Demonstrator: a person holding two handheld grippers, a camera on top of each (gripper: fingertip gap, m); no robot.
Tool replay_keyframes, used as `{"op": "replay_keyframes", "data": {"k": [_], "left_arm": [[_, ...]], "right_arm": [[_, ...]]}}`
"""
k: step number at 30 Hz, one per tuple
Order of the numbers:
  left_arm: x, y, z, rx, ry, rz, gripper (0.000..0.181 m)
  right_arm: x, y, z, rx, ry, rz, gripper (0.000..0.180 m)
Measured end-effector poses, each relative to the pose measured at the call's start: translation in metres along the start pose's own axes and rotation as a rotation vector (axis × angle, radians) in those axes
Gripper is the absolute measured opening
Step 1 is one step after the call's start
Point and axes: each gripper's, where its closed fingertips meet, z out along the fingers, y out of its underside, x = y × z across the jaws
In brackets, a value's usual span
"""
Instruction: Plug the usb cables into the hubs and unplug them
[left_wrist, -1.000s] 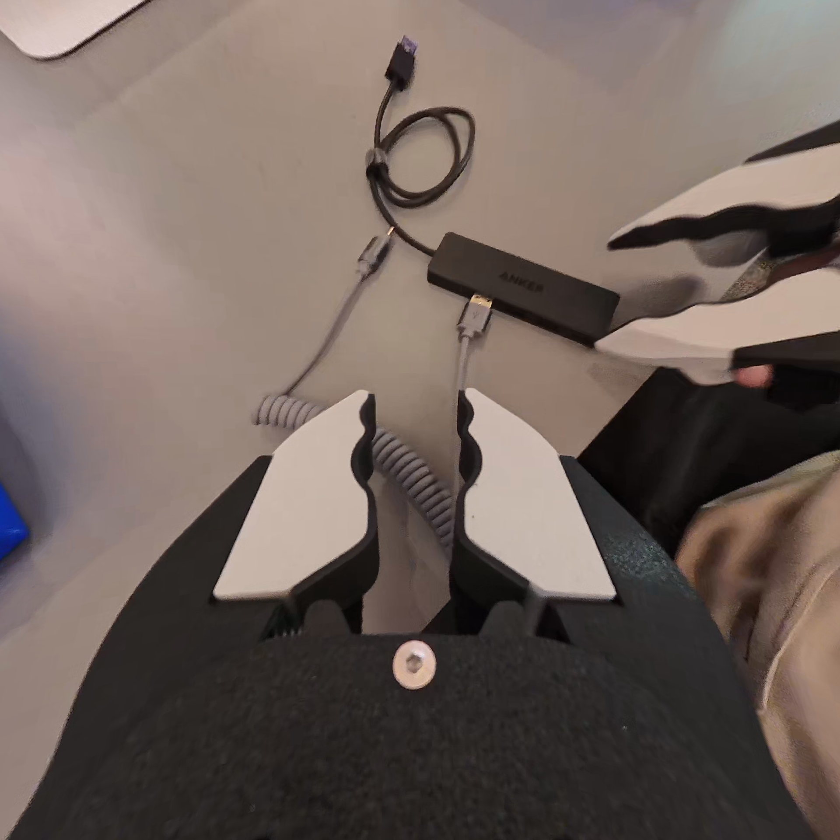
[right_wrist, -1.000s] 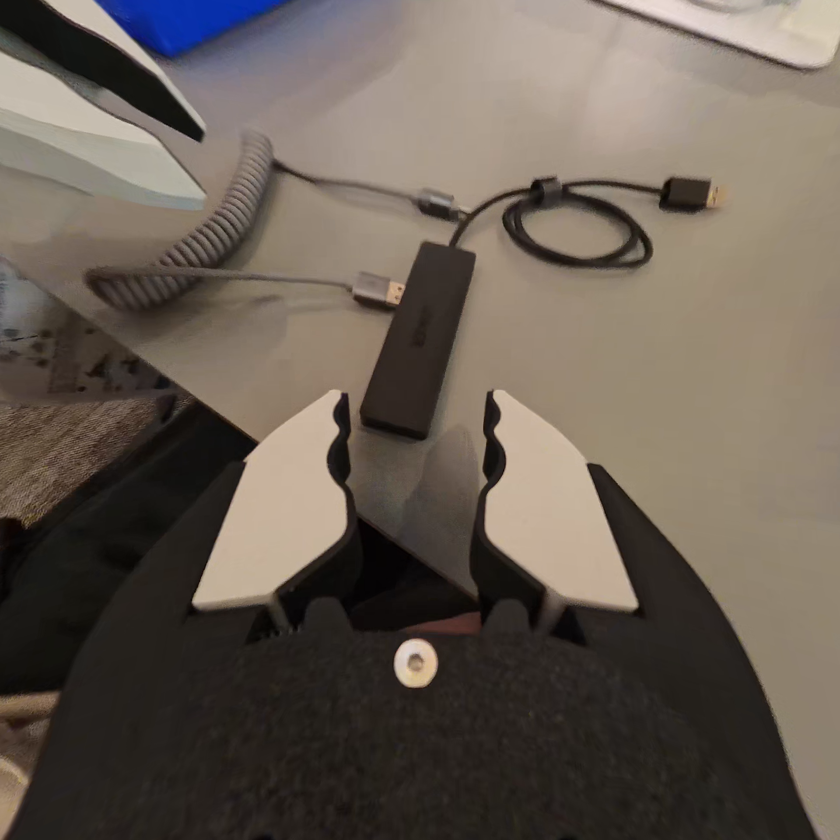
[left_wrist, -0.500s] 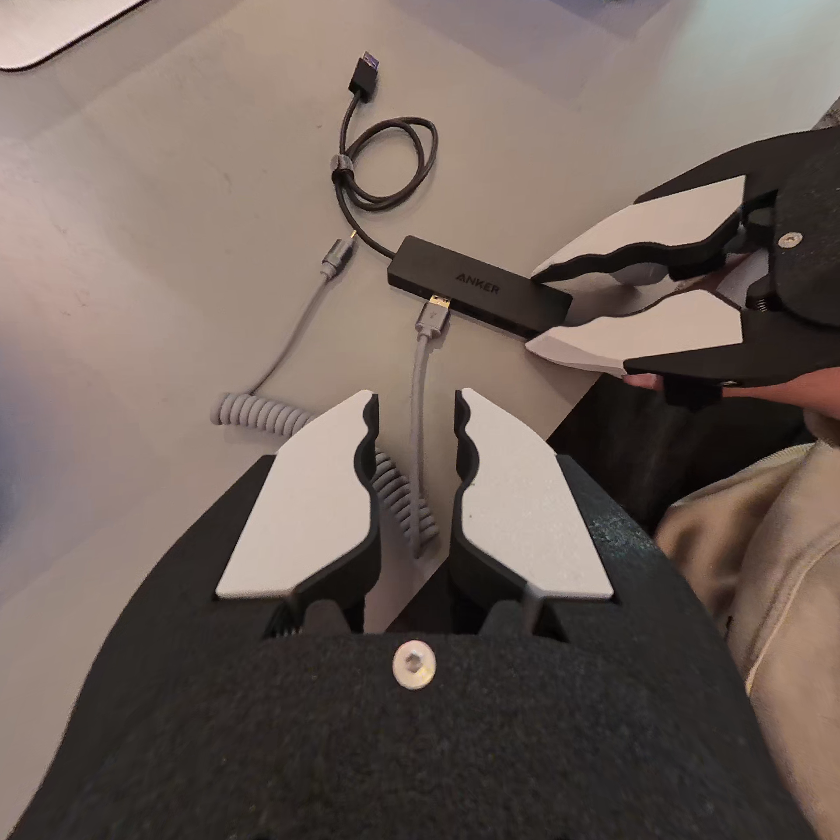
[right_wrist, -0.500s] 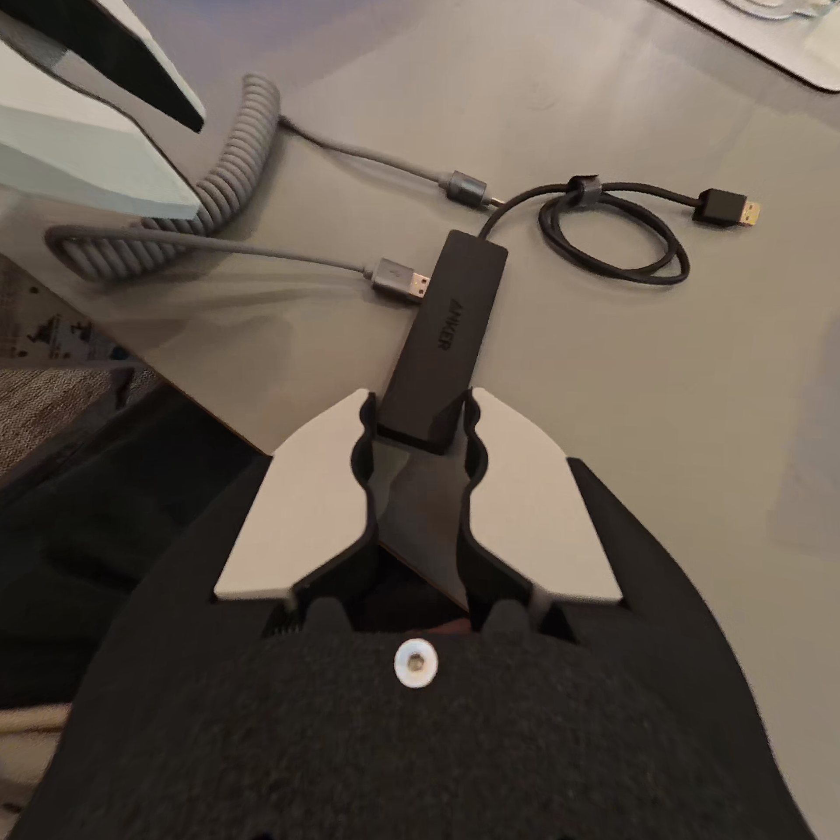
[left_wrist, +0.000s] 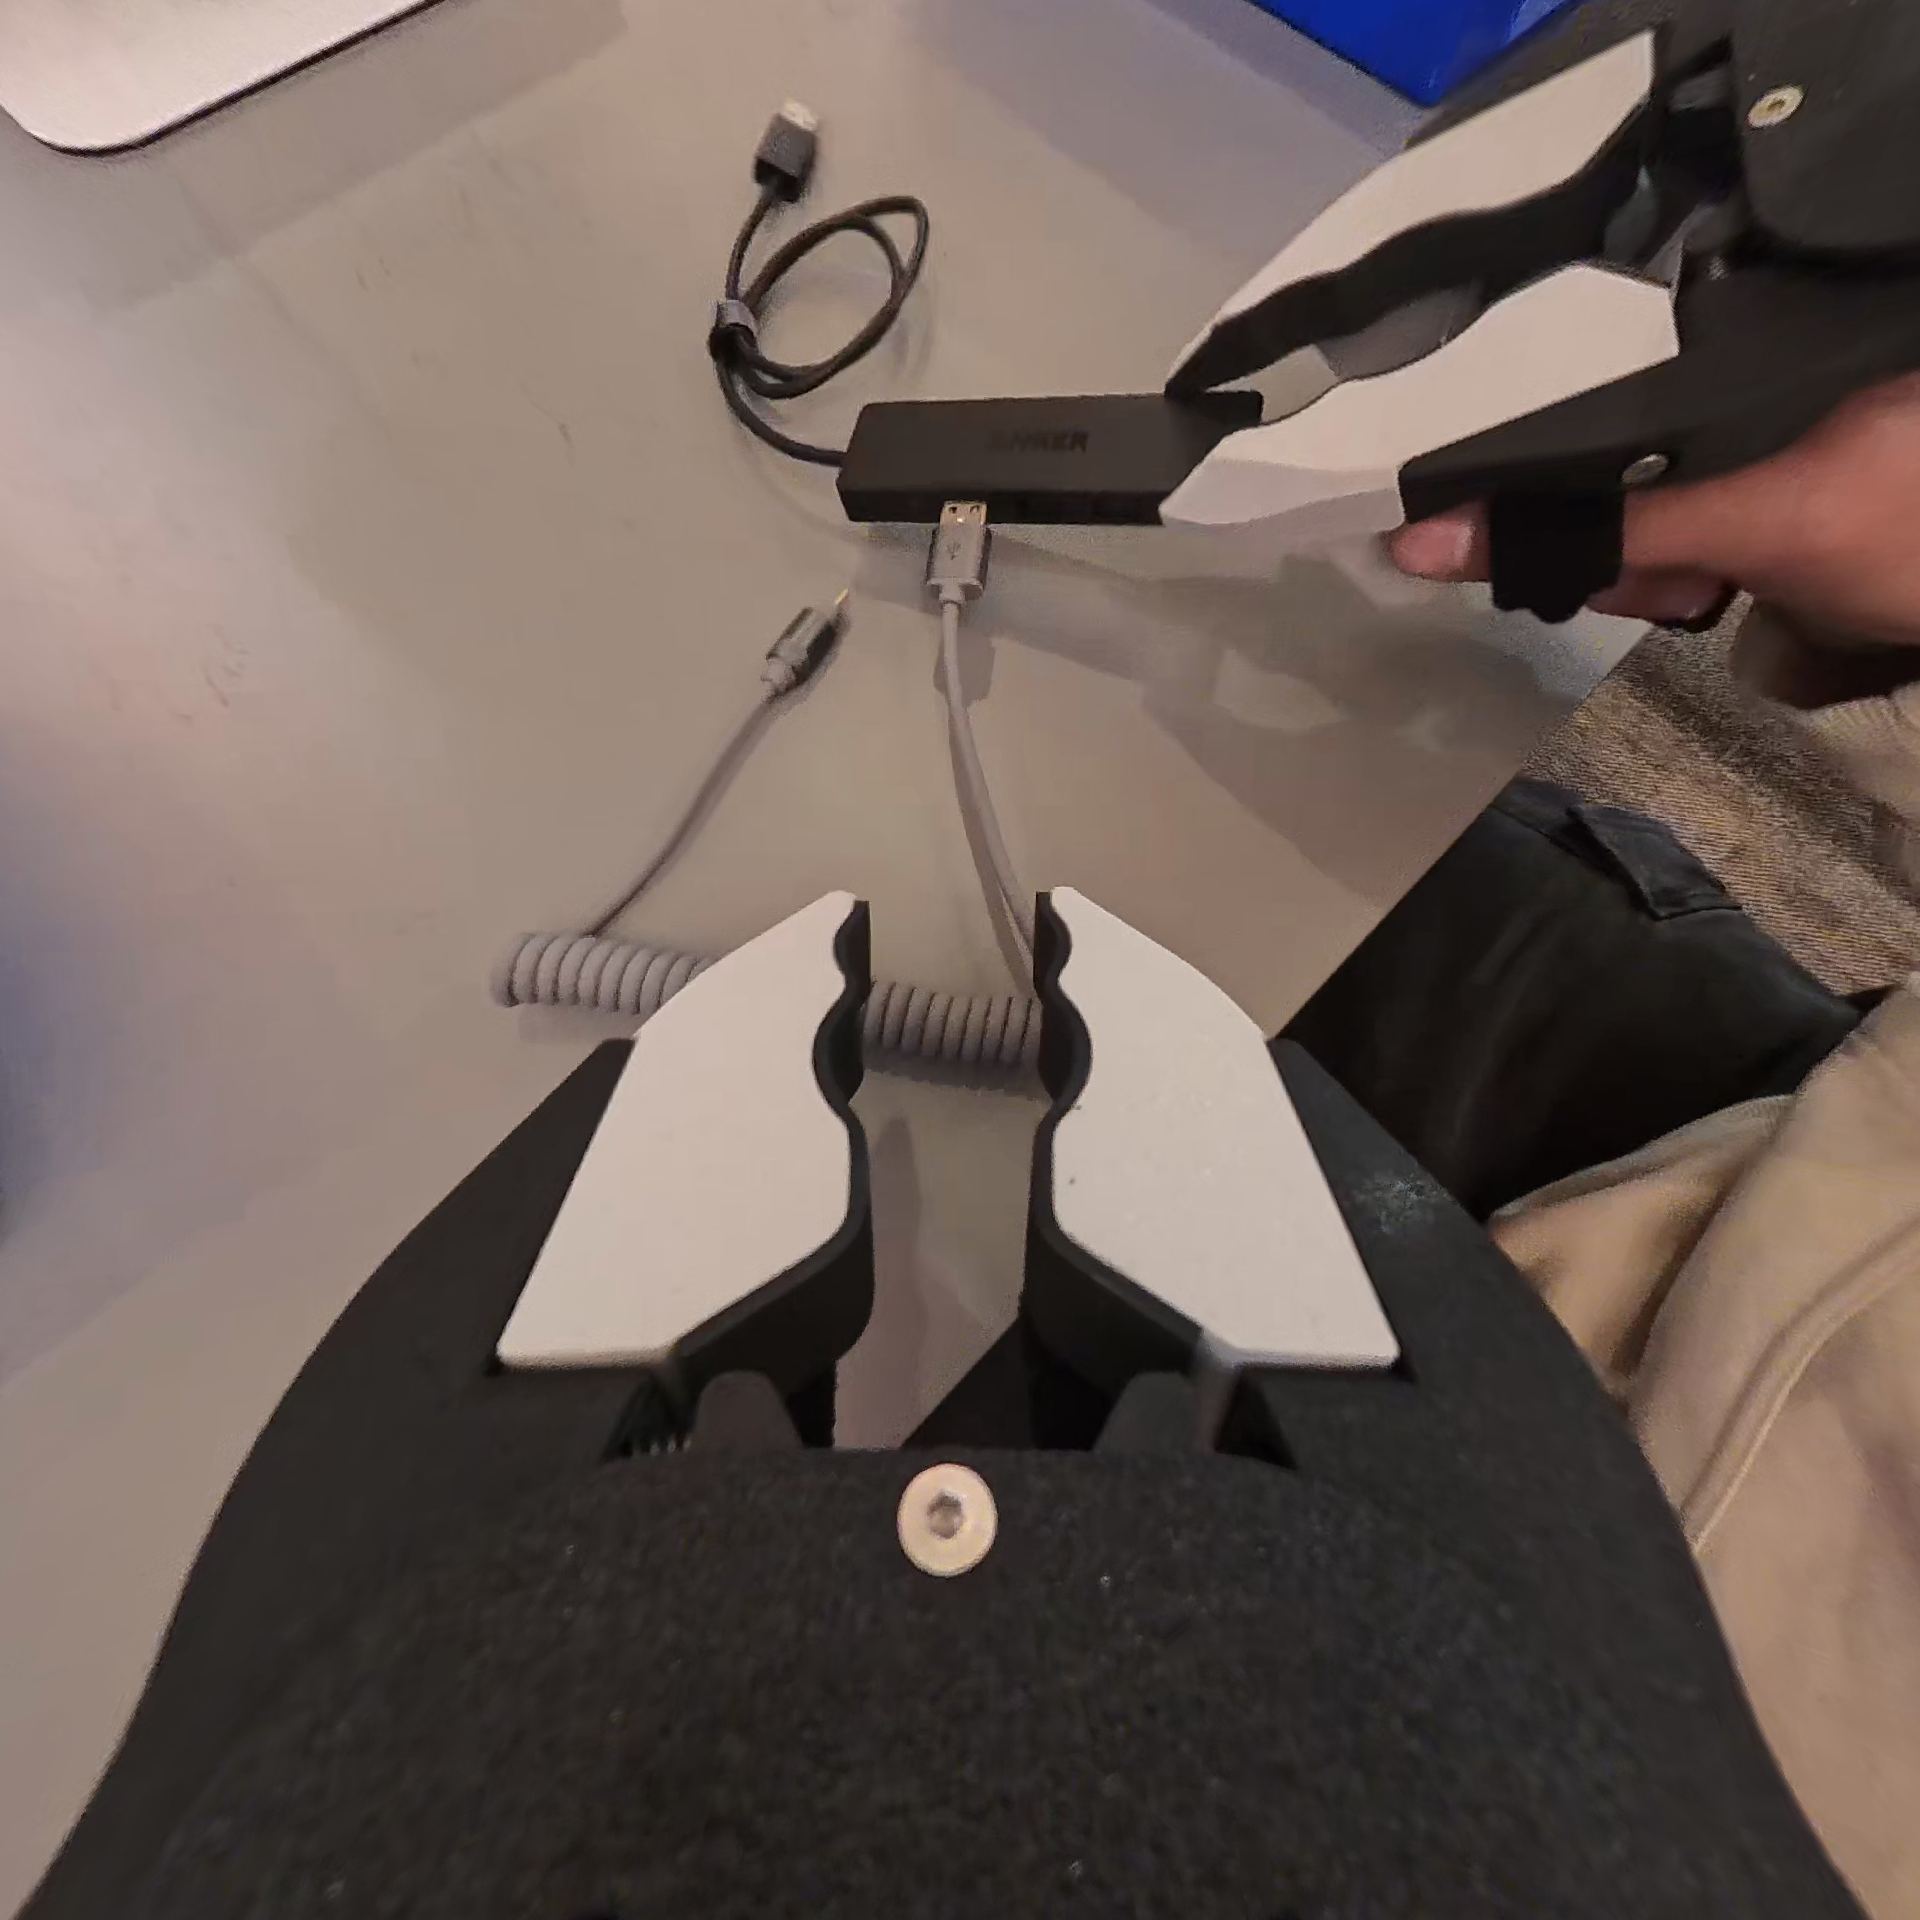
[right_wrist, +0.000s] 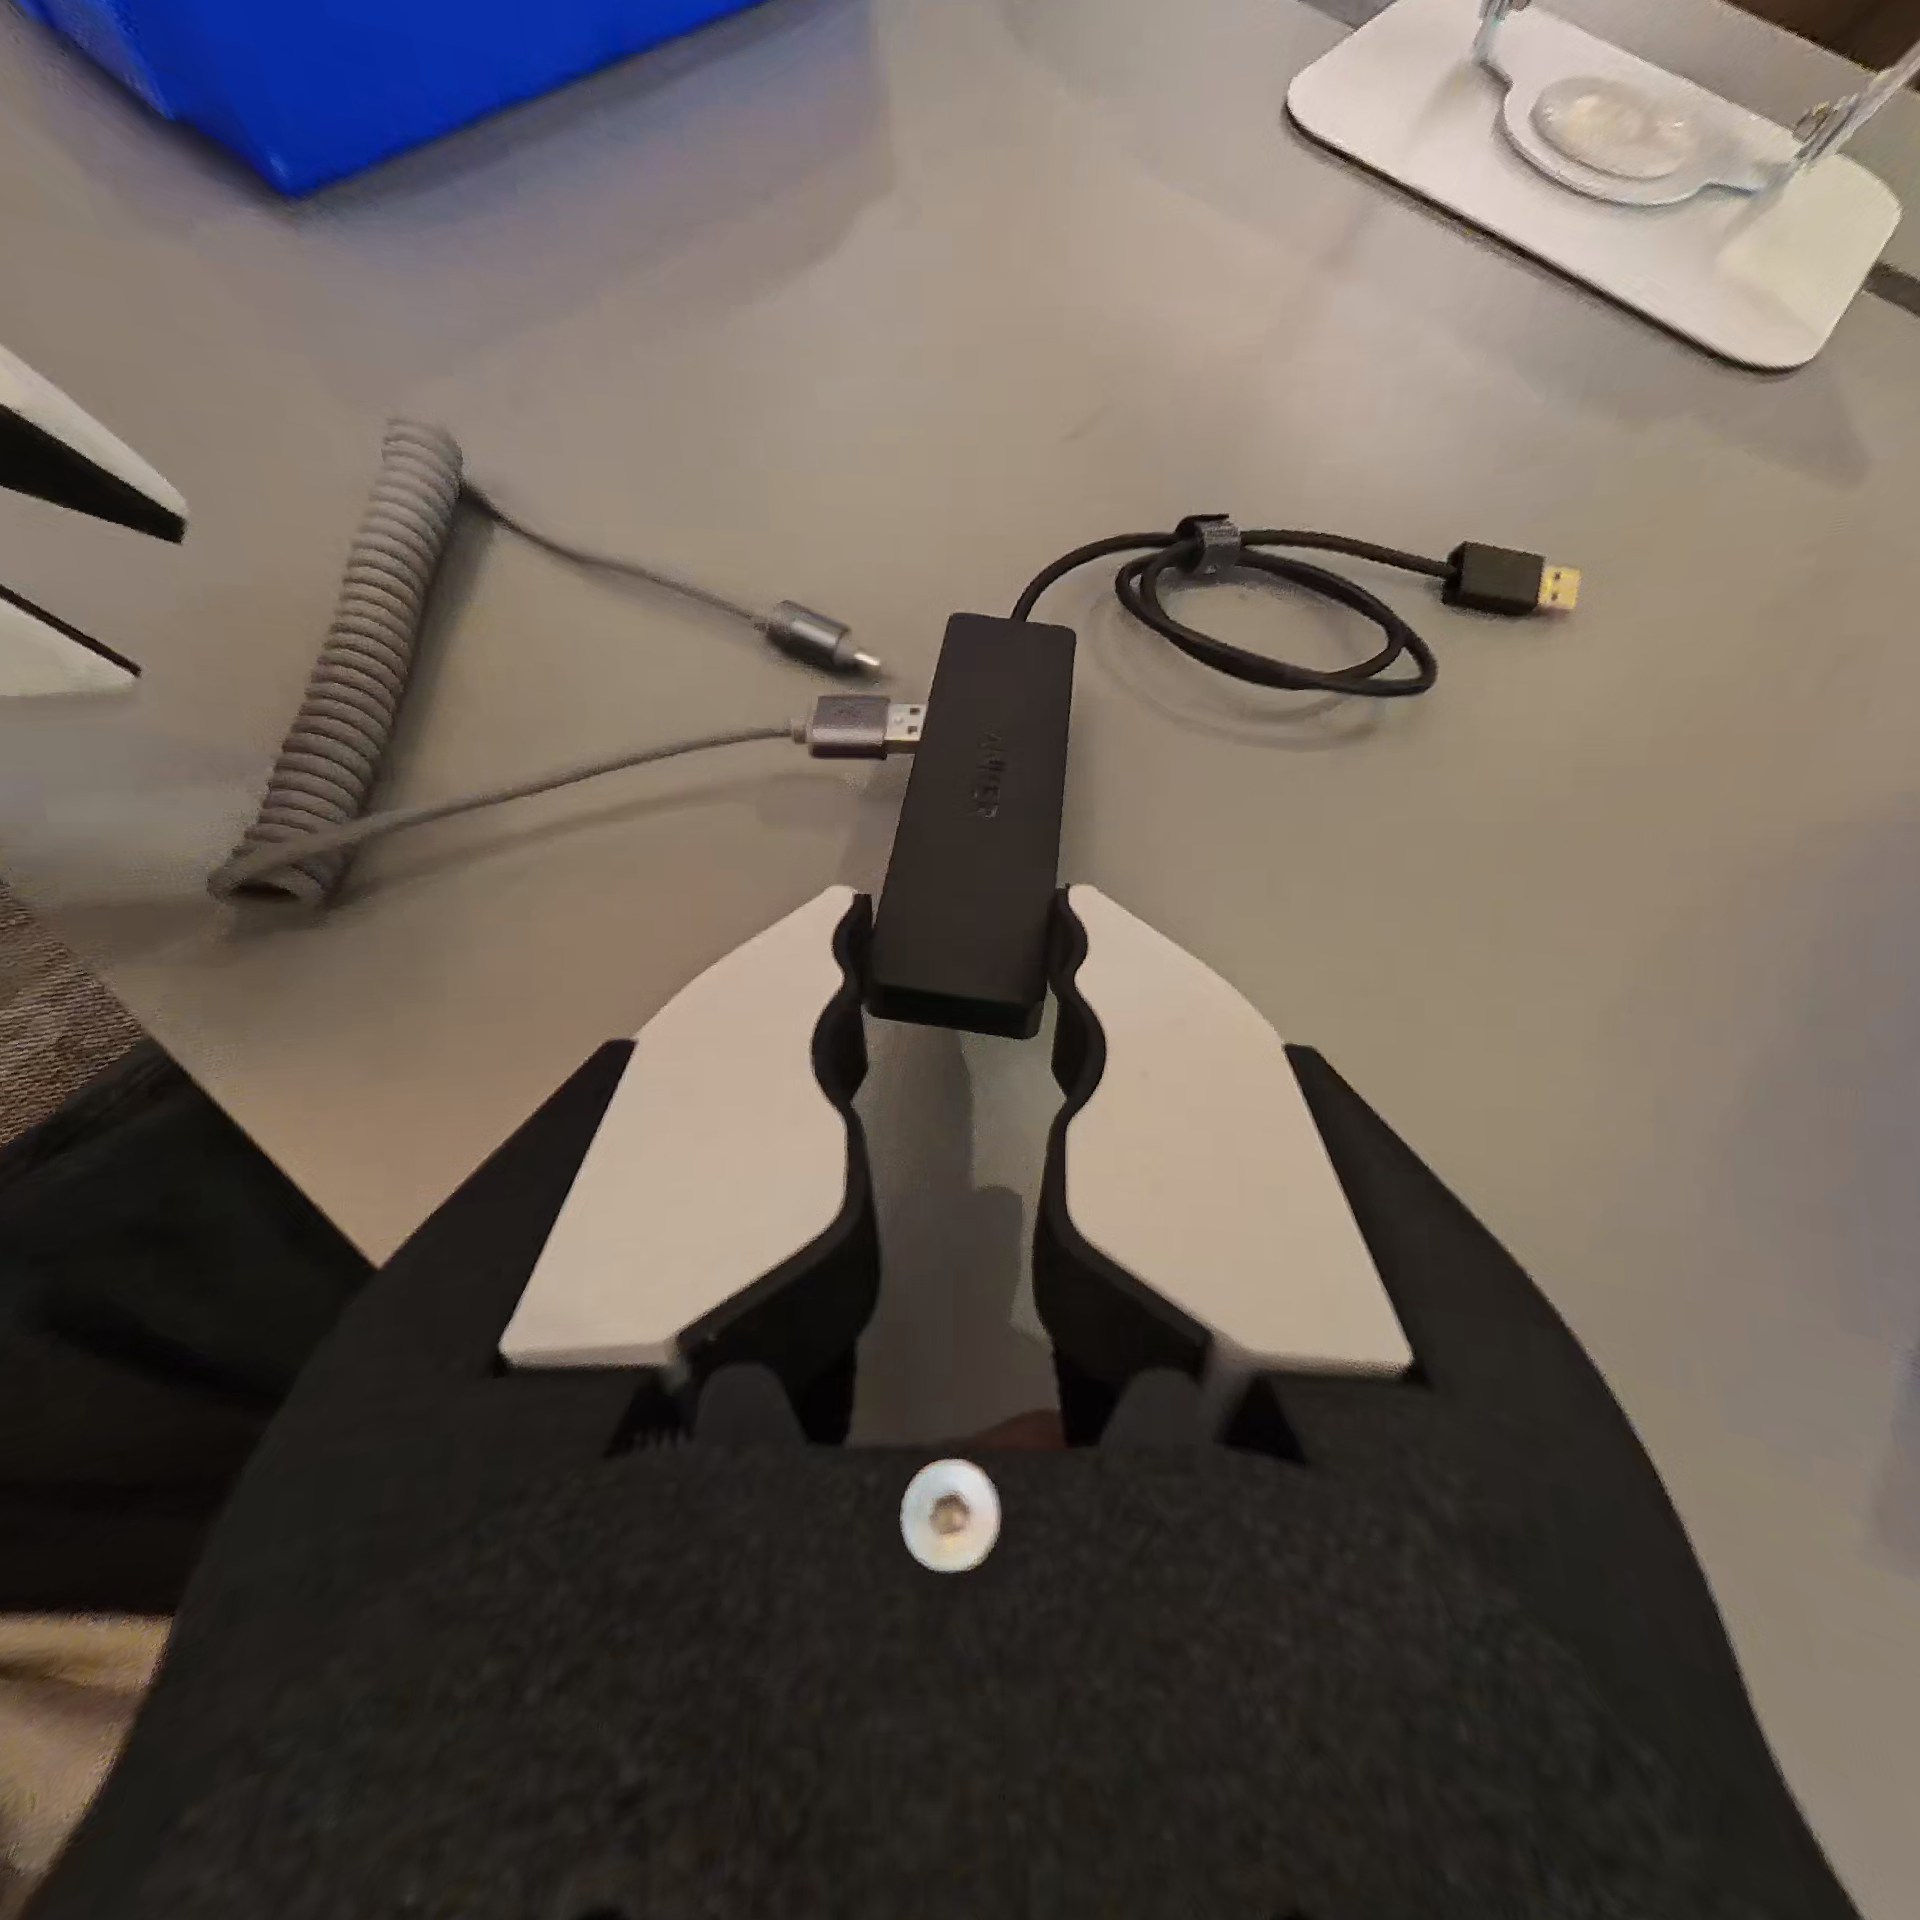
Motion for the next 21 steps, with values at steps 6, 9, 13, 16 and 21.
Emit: {"op": "replay_keyframes", "data": {"k": [6,9,13,16,21], "left_arm": [[0.018,-0.020,0.039,-0.008,0.196,-0.136,0.039],[0.024,-0.019,0.063,-0.076,0.306,-0.206,0.050],[0.018,-0.016,0.082,-0.123,0.258,-0.162,0.049],[0.017,-0.018,0.079,-0.107,0.240,-0.132,0.049],[0.021,-0.030,0.056,-0.025,0.214,-0.054,0.046]], "right_arm": [[0.023,0.001,-0.002,0.040,-0.057,0.026,0.032],[0.029,-0.001,-0.006,0.061,-0.095,0.084,0.032],[0.035,-0.003,-0.011,0.075,-0.097,0.092,0.032],[0.036,0.008,-0.006,0.019,-0.092,0.026,0.032],[0.039,0.036,0.009,-0.100,-0.128,-0.101,0.032]]}}
